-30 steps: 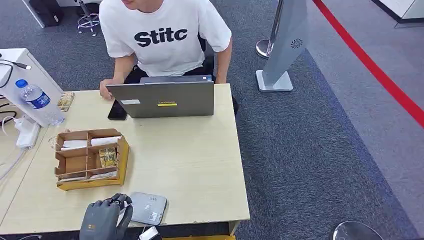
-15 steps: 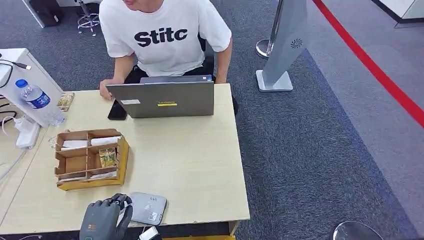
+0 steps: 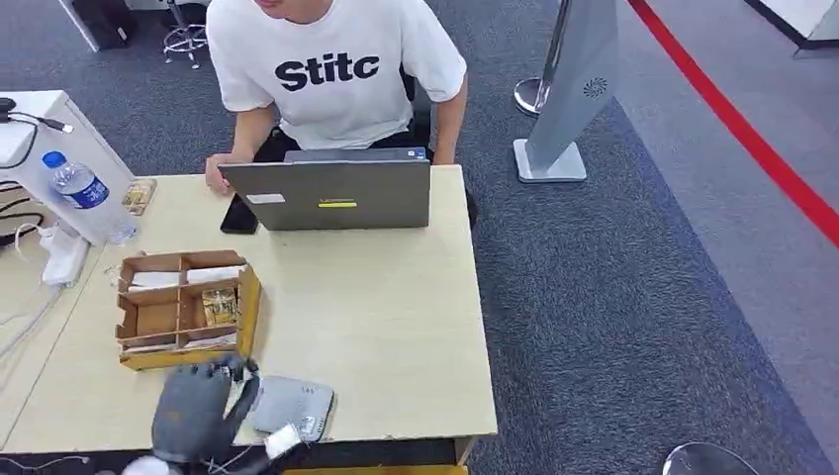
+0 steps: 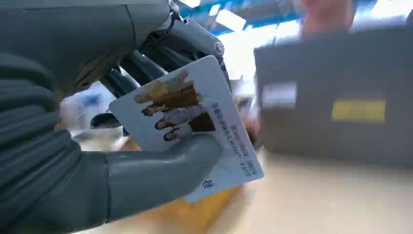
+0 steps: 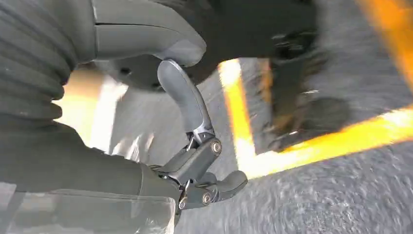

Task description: Pass the card to the sensor for recognition and then transmit it.

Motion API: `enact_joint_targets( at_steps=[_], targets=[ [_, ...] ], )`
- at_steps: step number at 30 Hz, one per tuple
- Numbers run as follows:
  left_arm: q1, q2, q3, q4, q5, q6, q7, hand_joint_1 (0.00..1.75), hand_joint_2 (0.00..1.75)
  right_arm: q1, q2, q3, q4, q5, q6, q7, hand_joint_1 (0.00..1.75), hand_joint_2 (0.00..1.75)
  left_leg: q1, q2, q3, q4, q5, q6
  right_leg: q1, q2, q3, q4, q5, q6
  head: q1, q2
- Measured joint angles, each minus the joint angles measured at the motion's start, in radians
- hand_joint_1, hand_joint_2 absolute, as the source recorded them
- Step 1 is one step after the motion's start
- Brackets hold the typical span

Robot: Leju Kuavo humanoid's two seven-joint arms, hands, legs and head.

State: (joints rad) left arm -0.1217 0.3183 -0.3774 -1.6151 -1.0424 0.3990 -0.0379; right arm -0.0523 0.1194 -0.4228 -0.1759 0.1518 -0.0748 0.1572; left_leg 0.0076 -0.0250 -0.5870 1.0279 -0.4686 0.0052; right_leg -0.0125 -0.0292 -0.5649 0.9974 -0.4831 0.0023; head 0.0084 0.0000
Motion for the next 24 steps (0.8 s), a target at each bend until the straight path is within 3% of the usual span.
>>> enact_joint_targets(
  at_steps=[2, 3, 5, 10, 24],
  targets=[
    [-0.253, 0.041, 0.064, 0.164, 0.129, 0.006, -0.139, 1.75, 1.75, -0.023, 0.0, 0.019, 0.0, 0.015, 0.008, 0.0, 0.0, 1.75, 0.002, -0.001, -0.008, 0.0, 0.003, -0.006, 0.002, -0.001, -0.006, 0.005, 0.008, -0.008, 0.01, 0.0],
    [-0.327, 0.06, 0.096, 0.204, 0.137, 0.016, -0.162, 1.75, 1.75, -0.027, 0.0, 0.027, 0.0, 0.016, 0.01, -0.001, 0.0, 1.75, 0.001, 0.01, -0.007, -0.002, 0.003, -0.006, 0.002, 0.009, -0.006, 0.005, 0.011, -0.008, 0.004, 0.0],
    [-0.406, 0.077, 0.127, 0.239, 0.125, 0.014, -0.153, 1.75, 1.75, -0.026, 0.0, 0.037, 0.0, 0.021, 0.01, 0.004, 0.0, 1.75, -0.001, 0.02, 0.001, -0.002, 0.004, -0.006, 0.0, 0.021, -0.004, 0.005, 0.013, -0.006, -0.006, 0.0],
    [-0.428, 0.083, 0.142, 0.259, 0.111, 0.011, -0.125, 1.75, 1.75, -0.015, 0.0, 0.048, 0.0, 0.031, 0.009, 0.004, 0.0, 1.75, -0.001, 0.026, -0.002, -0.001, 0.003, -0.006, 0.0, 0.027, -0.01, 0.005, 0.013, -0.006, -0.006, 0.0],
    [-0.442, 0.086, 0.146, 0.273, 0.108, 0.009, -0.123, 1.75, 1.75, -0.015, 0.0, 0.053, 0.0, 0.031, 0.01, 0.0, 0.0, 1.75, 0.001, 0.026, -0.002, -0.001, 0.003, -0.006, 0.001, 0.027, -0.01, 0.005, 0.013, -0.006, -0.006, 0.0]
  ],
)
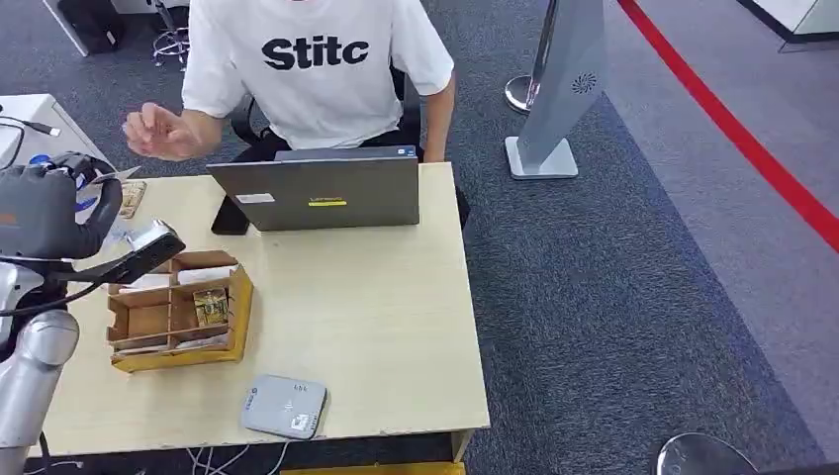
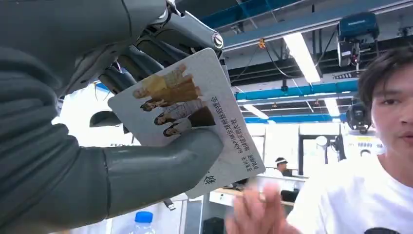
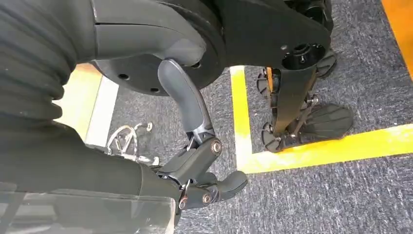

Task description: Pass the card to the sensor for recognition and then transmit it.

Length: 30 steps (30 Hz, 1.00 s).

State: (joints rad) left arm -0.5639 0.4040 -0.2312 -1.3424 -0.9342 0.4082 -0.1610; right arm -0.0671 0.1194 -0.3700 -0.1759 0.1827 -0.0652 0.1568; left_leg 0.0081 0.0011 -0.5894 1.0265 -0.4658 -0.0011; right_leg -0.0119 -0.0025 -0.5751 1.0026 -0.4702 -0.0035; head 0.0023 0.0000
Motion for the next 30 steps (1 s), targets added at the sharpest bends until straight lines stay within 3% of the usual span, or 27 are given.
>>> enact_joint_targets(
  at_steps=[7, 9, 12, 14, 16, 19, 24, 30],
  targets=[
    [0.001, 0.002, 0.001, 0.003, 0.004, 0.003, 0.01, 1.75, 1.75, 0.0, 0.0, 0.0, 0.0, 0.001, 0.0, 0.0, 0.0, 1.75, 0.0, 0.0, 0.0, 0.0, 0.0, 0.0, 0.0, 0.0, 0.0, 0.0, 0.0, 0.0, 0.0, 0.0],
    [0.035, 0.003, 0.017, -0.017, 0.059, 0.055, -0.019, 1.75, 1.75, 0.0, 0.0, 0.0, 0.0, -0.007, -0.002, 0.0, 0.0, 1.75, 0.0, 0.001, 0.0, 0.0, 0.0, 0.0, 0.0, 0.002, 0.001, 0.001, 0.0, 0.0, 0.0, 0.0],
    [0.213, 0.004, 0.106, -0.193, 0.138, 0.18, -0.052, 1.75, 1.75, 0.006, 0.0, -0.003, 0.0, -0.025, -0.015, 0.0, 0.0, 1.75, -0.001, 0.011, 0.003, -0.001, -0.005, -0.001, 0.0, 0.011, 0.001, 0.001, -0.001, 0.0, 0.0, 0.0],
    [0.372, -0.001, 0.187, -0.318, 0.162, 0.211, -0.084, 1.75, 1.75, 0.012, 0.0, -0.012, 0.0, -0.04, -0.023, 0.001, 0.0, 1.75, -0.001, 0.015, 0.004, -0.001, -0.009, -0.002, -0.001, 0.015, 0.0, 0.001, -0.003, -0.001, 0.0, 0.0],
    [0.561, -0.03, 0.3, -0.468, 0.229, 0.254, -0.166, 1.75, 1.75, 0.018, 0.003, -0.028, 0.0, -0.06, -0.033, -0.003, 0.0, 1.75, -0.001, 0.021, 0.007, -0.001, -0.013, -0.003, -0.001, 0.021, 0.0, 0.0, -0.006, -0.001, -0.001, 0.0],
    [0.722, -0.085, 0.425, -0.593, 0.263, 0.253, -0.256, 1.75, 1.75, 0.027, 0.003, -0.044, 0.0, -0.071, -0.036, -0.015, 0.0, 1.75, 0.0, 0.012, 0.005, 0.0, -0.014, -0.001, 0.0, 0.013, 0.001, 0.0, -0.011, 0.001, 0.0, 0.0],
    [0.791, -0.134, 0.523, -0.675, 0.254, 0.219, -0.271, 1.75, 1.75, 0.019, 0.005, -0.058, 0.0, -0.07, -0.036, -0.016, 0.0, 1.75, 0.0, 0.003, 0.005, 0.0, -0.013, -0.001, 0.0, 0.003, 0.006, 0.0, -0.012, 0.001, 0.0, 0.0],
    [0.809, -0.16, 0.565, -0.708, 0.254, 0.214, -0.271, 1.75, 1.75, 0.018, 0.005, -0.063, 0.0, -0.07, -0.037, -0.016, 0.0, 1.75, 0.0, 0.003, 0.006, 0.0, -0.012, -0.001, 0.0, 0.003, 0.007, 0.001, -0.011, 0.0, 0.0, 0.0]
  ],
)
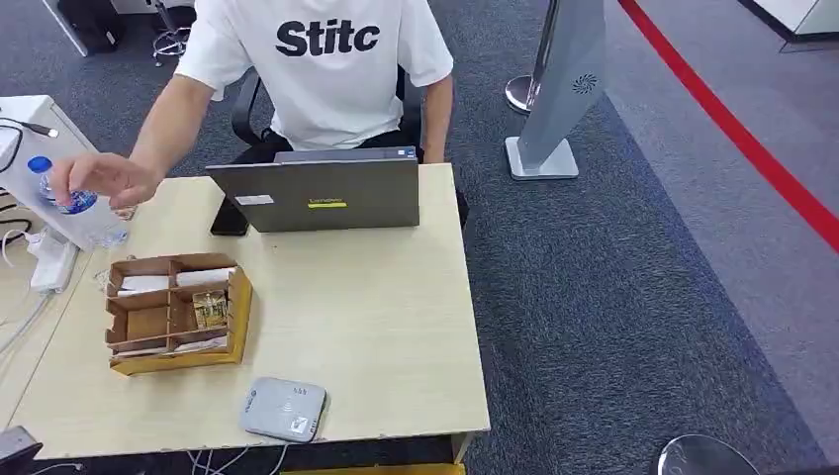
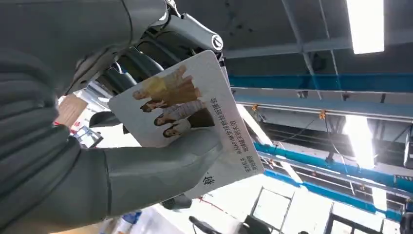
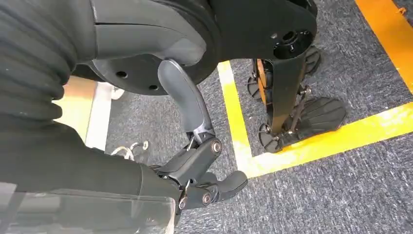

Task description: Pass the card to the sensor for recognition and then transmit it.

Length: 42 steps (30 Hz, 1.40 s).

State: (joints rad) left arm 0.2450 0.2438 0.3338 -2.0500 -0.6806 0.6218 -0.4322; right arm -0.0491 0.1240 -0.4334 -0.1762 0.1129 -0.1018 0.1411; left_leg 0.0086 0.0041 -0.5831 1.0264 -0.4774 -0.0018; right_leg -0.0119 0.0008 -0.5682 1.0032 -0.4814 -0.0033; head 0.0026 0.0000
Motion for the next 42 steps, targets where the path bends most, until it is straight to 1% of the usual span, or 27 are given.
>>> enact_joint_targets(
  at_steps=[4, 7, 9, 11, 13, 14, 16, 17, 18, 20, 22, 23, 26, 27, 29, 32, 36, 42],
  targets=[
    [0.001, -0.011, 0.011, -0.01, -0.012, -0.006, -0.001, 1.75, 1.75, -0.001, 0.0, -0.005, 0.0, 0.001, -0.004, 0.01, 0.0, 1.75, 0.0, -0.001, 0.0, 0.0, 0.0, 0.0, 0.0, 0.0, 0.0, 0.0, 0.0, 0.0, 0.0, 0.0],
    [-0.002, -0.011, 0.016, -0.011, -0.016, -0.038, 0.006, 1.75, 1.75, -0.001, 0.0, -0.007, 0.0, 0.004, -0.002, 0.012, 0.0, 1.75, 0.0, 0.0, 0.0, 0.0, 0.0, 0.0, 0.0, 0.0, 0.0, 0.0, 0.0, 0.0, 0.0, 0.0],
    [-0.033, -0.004, 0.015, -0.004, -0.042, -0.097, 0.025, 1.75, 1.75, -0.002, 0.0, -0.007, 0.0, 0.022, 0.004, 0.013, 0.0, 1.75, 0.0, -0.002, 0.001, 0.001, 0.0, 0.0, 0.0, -0.002, -0.002, 0.0, 0.0, 0.0, 0.0, 0.0],
    [-0.126, 0.025, -0.011, 0.044, -0.095, -0.189, 0.072, 1.75, 1.75, -0.004, 0.0, -0.007, 0.0, 0.041, 0.016, 0.014, 0.0, 1.75, 0.0, -0.008, 0.0, 0.001, 0.002, 0.0, 0.0, -0.009, -0.003, 0.0, 0.0, 0.0, 0.0, 0.0],
    [-0.196, 0.046, -0.037, 0.088, -0.122, -0.233, 0.102, 1.75, 1.75, -0.008, 0.0, -0.006, 0.0, 0.05, 0.024, 0.01, 0.0, 1.75, 0.0, -0.01, -0.001, 0.001, 0.004, -0.001, 0.0, -0.011, -0.004, 0.0, 0.0, 0.0, 0.0, 0.0],
    [-0.265, 0.058, -0.065, 0.137, -0.141, -0.257, 0.126, 1.75, 1.75, -0.012, 0.0, -0.004, 0.0, 0.057, 0.031, 0.006, 0.0, 1.75, 0.0, -0.011, -0.001, 0.001, 0.005, -0.001, 0.0, -0.012, -0.005, 0.0, 0.001, -0.001, 0.0, 0.0],
    [-0.446, 0.085, -0.134, 0.267, -0.169, -0.288, 0.175, 1.75, 1.75, -0.022, 0.0, 0.0, 0.0, 0.074, 0.042, -0.003, 0.0, 1.75, 0.0, -0.015, -0.004, 0.001, 0.01, -0.002, 0.0, -0.015, -0.006, 0.0, 0.005, -0.001, 0.001, 0.0],
    [-0.551, 0.095, -0.184, 0.372, -0.182, -0.296, 0.202, 1.75, 1.75, -0.027, 0.0, 0.004, 0.0, 0.081, 0.047, -0.003, 0.0, 1.75, 0.0, -0.015, -0.005, 0.001, 0.012, -0.001, 0.001, -0.015, -0.007, 0.001, 0.007, -0.002, 0.0, 0.0],
    [-0.639, 0.101, -0.223, 0.456, -0.19, -0.298, 0.22, 1.75, 1.75, -0.031, 0.0, 0.008, 0.0, 0.09, 0.048, -0.002, 0.0, 1.75, 0.001, -0.015, -0.006, 0.001, 0.014, -0.002, 0.001, -0.015, -0.007, 0.001, 0.009, -0.003, 0.0, 0.0],
    [-0.818, 0.105, -0.298, 0.624, -0.207, -0.293, 0.241, 1.75, 1.75, -0.034, 0.0, 0.014, 0.0, 0.103, 0.05, 0.003, 0.0, 1.75, 0.001, -0.015, -0.007, 0.001, 0.017, -0.001, 0.002, -0.015, -0.007, 0.001, 0.012, -0.002, 0.0, 0.0],
    [-0.951, 0.105, -0.36, 0.783, -0.228, -0.293, 0.258, 1.75, 1.75, -0.035, 0.0, 0.017, 0.0, 0.11, 0.05, 0.011, 0.0, 1.75, 0.001, -0.015, -0.006, 0.001, 0.018, -0.001, 0.002, -0.015, -0.007, 0.001, 0.014, -0.002, 0.002, 0.0],
    [-1.012, 0.103, -0.387, 0.856, -0.238, -0.296, 0.264, 1.75, 1.75, -0.035, 0.0, 0.02, 0.0, 0.114, 0.05, 0.012, 0.0, 1.75, 0.001, -0.014, -0.007, 0.001, 0.018, -0.002, 0.002, -0.014, -0.007, 0.001, 0.015, -0.003, 0.0, 0.0],
    [-1.154, 0.088, -0.459, 1.053, -0.259, -0.296, 0.278, 1.75, 1.75, -0.035, 0.0, 0.027, 0.0, 0.124, 0.05, 0.013, 0.0, 1.75, 0.001, -0.007, -0.011, 0.001, 0.022, -0.001, 0.002, -0.008, -0.011, 0.001, 0.021, -0.004, 0.001, 0.0],
    [-1.183, 0.084, -0.474, 1.102, -0.262, -0.295, 0.28, 1.75, 1.75, -0.034, 0.0, 0.03, 0.0, 0.125, 0.05, 0.013, 0.0, 1.75, 0.001, -0.004, -0.012, 0.001, 0.022, -0.001, 0.002, -0.005, -0.013, 0.001, 0.023, -0.002, 0.001, 0.0],
    [-1.226, 0.073, -0.497, 1.17, -0.265, -0.293, 0.28, 1.75, 1.75, -0.032, 0.0, 0.031, 0.0, 0.125, 0.05, 0.014, 0.0, 1.75, 0.001, 0.0, -0.012, 0.001, 0.022, -0.001, 0.002, 0.0, -0.015, 0.001, 0.024, -0.003, 0.001, 0.0],
    [-1.26, 0.061, -0.519, 1.236, -0.265, -0.29, 0.281, 1.75, 1.75, -0.031, 0.0, 0.034, 0.001, 0.125, 0.05, 0.014, 0.0, 1.75, 0.001, 0.004, -0.014, 0.001, 0.022, -0.001, 0.002, 0.004, -0.017, 0.001, 0.024, -0.003, 0.001, 0.0],
    [-1.28, 0.052, -0.534, 1.281, -0.265, -0.289, 0.28, 1.75, 1.75, -0.031, 0.0, 0.036, 0.002, 0.125, 0.05, 0.015, 0.0, 1.75, 0.001, 0.004, -0.017, 0.001, 0.021, -0.001, 0.002, 0.005, -0.021, 0.001, 0.024, -0.003, 0.001, 0.0],
    [-1.291, 0.043, -0.543, 1.316, -0.266, -0.287, 0.282, 1.75, 1.75, -0.031, 0.0, 0.037, 0.002, 0.125, 0.05, 0.015, 0.0, 1.75, 0.001, 0.007, -0.021, 0.001, 0.021, -0.001, 0.002, 0.007, -0.026, 0.001, 0.024, -0.003, 0.001, 0.0]
  ],
)
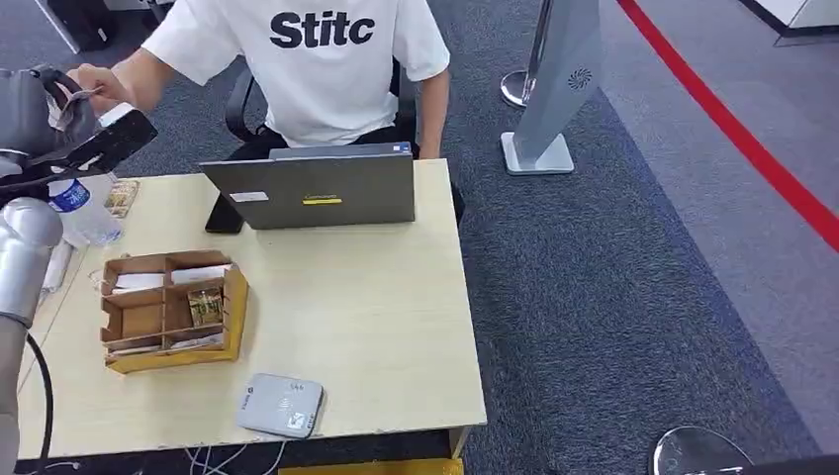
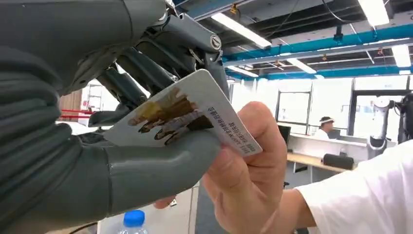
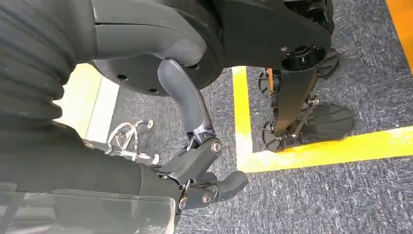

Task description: Pass the card to the sensor for recognition and then transmit it.

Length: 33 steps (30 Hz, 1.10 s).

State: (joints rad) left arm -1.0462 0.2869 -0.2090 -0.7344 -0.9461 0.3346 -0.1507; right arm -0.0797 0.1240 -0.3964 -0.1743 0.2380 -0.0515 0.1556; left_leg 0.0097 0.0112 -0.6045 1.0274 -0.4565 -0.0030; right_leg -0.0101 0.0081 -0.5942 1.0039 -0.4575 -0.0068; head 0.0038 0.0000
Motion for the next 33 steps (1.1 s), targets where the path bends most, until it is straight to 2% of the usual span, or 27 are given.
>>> enact_joint_targets(
  at_steps=[33],
  targets=[
    [-0.008, -0.007, -0.007, 0.026, 0.0, 0.003, 0.0, 1.75, 1.75, 0.0, 0.0, 0.0, 0.003, 0.0, 0.0, 0.0, 0.0, 1.75, 0.0, 0.002, -0.002, 0.0, -0.001, 0.001, 0.0, 0.001, -0.002, 0.0, 0.0, 0.0, 0.0, 0.0]
  ],
)
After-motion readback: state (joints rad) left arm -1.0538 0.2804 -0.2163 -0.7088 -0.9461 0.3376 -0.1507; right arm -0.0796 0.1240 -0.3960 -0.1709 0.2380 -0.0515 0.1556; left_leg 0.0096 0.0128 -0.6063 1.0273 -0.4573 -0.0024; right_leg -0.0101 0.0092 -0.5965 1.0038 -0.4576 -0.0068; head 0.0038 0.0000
